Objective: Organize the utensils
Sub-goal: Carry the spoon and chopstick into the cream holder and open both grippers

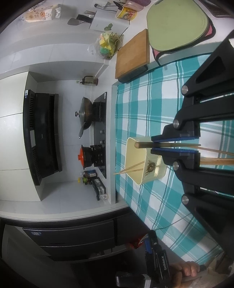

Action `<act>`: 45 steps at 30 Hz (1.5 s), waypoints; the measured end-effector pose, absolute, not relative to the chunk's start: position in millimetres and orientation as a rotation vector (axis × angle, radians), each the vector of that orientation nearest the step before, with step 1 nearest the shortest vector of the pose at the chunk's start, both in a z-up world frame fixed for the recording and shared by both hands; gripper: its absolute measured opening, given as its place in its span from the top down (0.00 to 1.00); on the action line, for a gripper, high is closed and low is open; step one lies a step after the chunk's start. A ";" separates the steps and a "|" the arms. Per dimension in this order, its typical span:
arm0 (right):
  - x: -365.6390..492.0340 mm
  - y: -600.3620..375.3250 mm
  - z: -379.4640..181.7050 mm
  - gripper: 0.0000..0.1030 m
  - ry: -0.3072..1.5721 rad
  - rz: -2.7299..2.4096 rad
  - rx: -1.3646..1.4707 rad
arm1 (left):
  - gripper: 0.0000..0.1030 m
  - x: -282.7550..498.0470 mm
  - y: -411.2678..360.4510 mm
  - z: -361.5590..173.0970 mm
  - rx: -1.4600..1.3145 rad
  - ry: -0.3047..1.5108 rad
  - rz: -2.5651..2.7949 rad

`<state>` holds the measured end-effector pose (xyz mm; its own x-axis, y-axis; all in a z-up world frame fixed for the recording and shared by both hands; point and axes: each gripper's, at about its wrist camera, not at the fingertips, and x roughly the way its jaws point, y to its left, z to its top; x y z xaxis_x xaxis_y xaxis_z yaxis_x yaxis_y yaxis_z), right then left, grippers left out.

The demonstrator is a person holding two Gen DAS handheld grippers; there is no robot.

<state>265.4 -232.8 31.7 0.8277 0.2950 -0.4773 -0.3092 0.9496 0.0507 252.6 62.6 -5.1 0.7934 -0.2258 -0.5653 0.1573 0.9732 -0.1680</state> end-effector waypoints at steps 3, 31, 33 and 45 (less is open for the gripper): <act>270.0 -229.4 35.7 0.94 0.498 0.323 -0.038 | 0.60 258.0 67.6 5.0 -0.119 0.615 -0.206; 410.0 -170.3 104.3 0.94 0.325 0.429 -0.045 | 0.60 441.0 48.4 81.5 -0.224 0.493 -0.135; 423.1 -167.0 92.1 0.94 0.340 0.435 -0.052 | 0.60 456.3 43.0 63.0 -0.217 0.540 -0.133; 503.5 -143.4 11.0 0.94 0.603 0.484 -0.087 | 0.60 521.3 30.5 -32.9 -0.216 0.791 -0.110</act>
